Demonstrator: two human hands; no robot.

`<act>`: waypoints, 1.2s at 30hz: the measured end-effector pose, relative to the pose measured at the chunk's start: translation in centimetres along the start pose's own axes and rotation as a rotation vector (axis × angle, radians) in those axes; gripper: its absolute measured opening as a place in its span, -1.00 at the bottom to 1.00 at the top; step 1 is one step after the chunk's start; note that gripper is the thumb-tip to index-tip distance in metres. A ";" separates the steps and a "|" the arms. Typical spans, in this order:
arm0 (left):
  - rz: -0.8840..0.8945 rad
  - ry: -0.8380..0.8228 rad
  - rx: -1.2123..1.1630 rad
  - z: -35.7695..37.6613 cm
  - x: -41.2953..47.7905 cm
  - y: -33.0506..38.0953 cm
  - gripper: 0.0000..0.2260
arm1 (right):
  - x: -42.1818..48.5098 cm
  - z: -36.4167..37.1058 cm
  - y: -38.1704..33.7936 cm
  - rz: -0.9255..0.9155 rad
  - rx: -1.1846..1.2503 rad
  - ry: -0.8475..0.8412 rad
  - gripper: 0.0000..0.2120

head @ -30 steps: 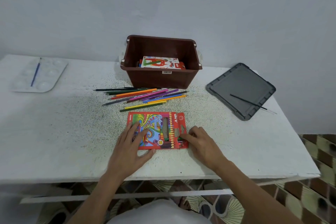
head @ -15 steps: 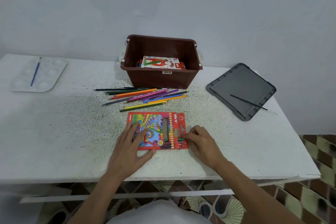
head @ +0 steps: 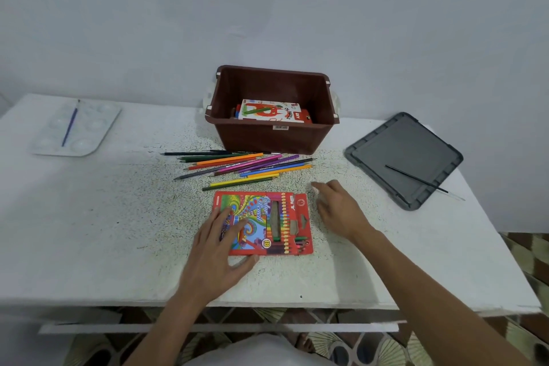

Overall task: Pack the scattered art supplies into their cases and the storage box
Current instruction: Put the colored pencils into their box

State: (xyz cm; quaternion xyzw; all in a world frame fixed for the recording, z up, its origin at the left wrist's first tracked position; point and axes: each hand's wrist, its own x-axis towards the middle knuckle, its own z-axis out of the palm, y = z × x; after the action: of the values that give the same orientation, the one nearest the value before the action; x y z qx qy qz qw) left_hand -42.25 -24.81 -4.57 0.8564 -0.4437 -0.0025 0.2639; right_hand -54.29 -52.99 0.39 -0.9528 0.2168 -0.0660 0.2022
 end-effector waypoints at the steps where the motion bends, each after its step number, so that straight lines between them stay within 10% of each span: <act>1: 0.003 0.004 -0.004 0.0 0.0 0.0 -0.39 | 0.8 -0.2 -0.1 0.008 -0.028 -0.020 -0.57; 11: 0.007 0.012 -0.021 0.1 0.2 -0.1 -0.40 | 5.0 -0.5 0.0 -0.006 -0.321 -0.156 -0.43; 21: 0.000 -0.001 -0.017 0.2 0.3 -0.2 -0.39 | 3.6 -1.0 1.2 0.013 -0.418 0.052 -0.85; 36: 0.000 -0.005 0.000 0.2 0.3 -0.1 -0.40 | -6.8 -4.3 8.3 -0.116 -0.290 0.223 -0.81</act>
State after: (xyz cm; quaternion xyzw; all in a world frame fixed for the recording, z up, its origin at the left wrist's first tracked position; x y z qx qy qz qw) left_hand -42.02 -25.06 -4.75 0.8563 -0.4446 -0.0048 0.2627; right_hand -64.54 -58.33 0.66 -0.9696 0.1898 -0.1506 0.0334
